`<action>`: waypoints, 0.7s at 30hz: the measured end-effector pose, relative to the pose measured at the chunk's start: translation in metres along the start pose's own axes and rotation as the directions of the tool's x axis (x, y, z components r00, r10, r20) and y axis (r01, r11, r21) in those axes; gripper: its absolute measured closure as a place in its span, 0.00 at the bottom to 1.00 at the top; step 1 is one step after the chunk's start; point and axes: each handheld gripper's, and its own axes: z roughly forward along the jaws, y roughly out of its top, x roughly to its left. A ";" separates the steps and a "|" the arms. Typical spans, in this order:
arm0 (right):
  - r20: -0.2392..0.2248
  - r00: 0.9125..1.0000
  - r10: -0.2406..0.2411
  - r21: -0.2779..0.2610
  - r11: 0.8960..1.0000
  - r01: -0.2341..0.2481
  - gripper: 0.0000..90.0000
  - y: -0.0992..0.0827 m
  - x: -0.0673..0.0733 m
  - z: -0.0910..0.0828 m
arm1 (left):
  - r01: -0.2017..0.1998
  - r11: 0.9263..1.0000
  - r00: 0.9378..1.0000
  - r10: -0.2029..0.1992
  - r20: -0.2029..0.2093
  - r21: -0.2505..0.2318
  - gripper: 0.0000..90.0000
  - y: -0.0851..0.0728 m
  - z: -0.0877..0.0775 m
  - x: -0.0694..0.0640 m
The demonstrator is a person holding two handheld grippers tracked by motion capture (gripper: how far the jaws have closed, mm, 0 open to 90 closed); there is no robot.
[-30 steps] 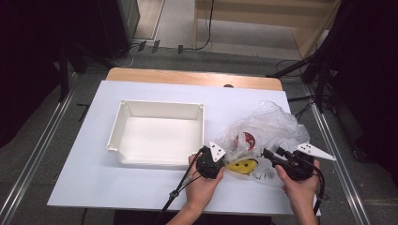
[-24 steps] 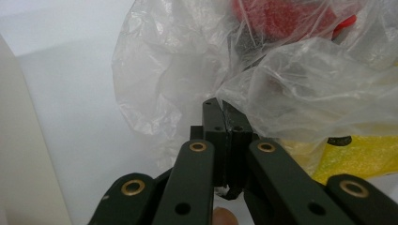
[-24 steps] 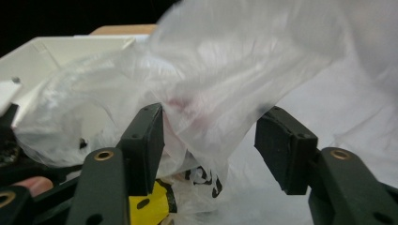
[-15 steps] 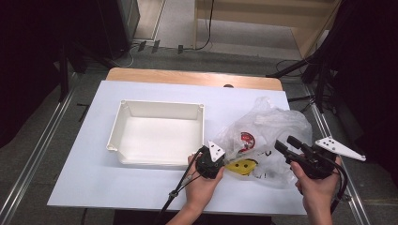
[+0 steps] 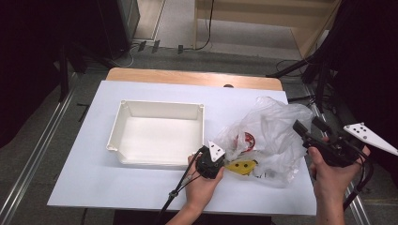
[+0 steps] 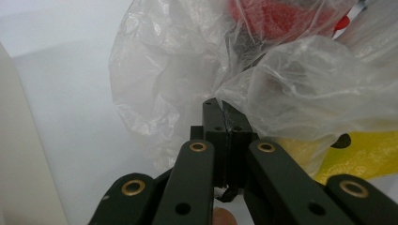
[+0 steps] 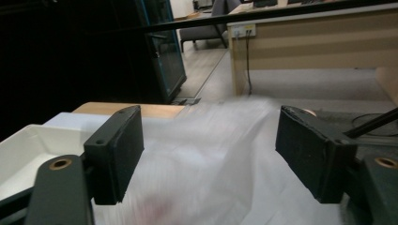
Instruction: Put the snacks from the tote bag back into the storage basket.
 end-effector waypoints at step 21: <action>0.059 0.994 0.097 0.479 0.870 -0.114 0.96 -0.127 -0.043 0.119 | -0.002 1.000 1.000 0.002 -0.008 0.015 1.00 0.000 0.000 0.001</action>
